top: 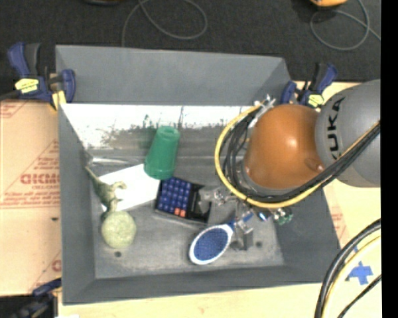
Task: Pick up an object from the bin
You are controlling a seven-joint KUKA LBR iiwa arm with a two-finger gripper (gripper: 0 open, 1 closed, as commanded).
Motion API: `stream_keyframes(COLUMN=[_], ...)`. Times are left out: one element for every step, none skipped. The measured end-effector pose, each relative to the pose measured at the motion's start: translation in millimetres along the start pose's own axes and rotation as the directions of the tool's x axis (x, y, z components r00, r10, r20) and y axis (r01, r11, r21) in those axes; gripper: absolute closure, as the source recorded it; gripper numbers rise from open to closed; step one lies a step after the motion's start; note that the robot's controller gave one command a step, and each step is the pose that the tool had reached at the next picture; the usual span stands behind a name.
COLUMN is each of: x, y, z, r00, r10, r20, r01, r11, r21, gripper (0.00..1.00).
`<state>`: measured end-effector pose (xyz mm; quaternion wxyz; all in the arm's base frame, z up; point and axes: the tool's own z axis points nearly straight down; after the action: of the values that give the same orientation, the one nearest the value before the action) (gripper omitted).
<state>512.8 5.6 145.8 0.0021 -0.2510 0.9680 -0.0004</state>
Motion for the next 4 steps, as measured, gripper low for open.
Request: stream_keyframes(x=[24.9, 5.7, 5.7, 6.4], y=[7.7, 4.5, 4.5, 4.9], z=[74.6, 75.5, 75.5, 72.6], r00=[1.0, 0.961, 0.962, 0.962], r10=[-0.022, -0.275, -0.275, -0.274], r20=[0.001, -0.002, -0.002, -0.003], r01=[0.022, 0.275, 0.275, 0.274], r11=[1.0, 0.961, 0.962, 0.962], r21=[-0.001, -0.002, -0.003, -0.004], gripper=[0.0, 1.0, 1.0, 1.0])
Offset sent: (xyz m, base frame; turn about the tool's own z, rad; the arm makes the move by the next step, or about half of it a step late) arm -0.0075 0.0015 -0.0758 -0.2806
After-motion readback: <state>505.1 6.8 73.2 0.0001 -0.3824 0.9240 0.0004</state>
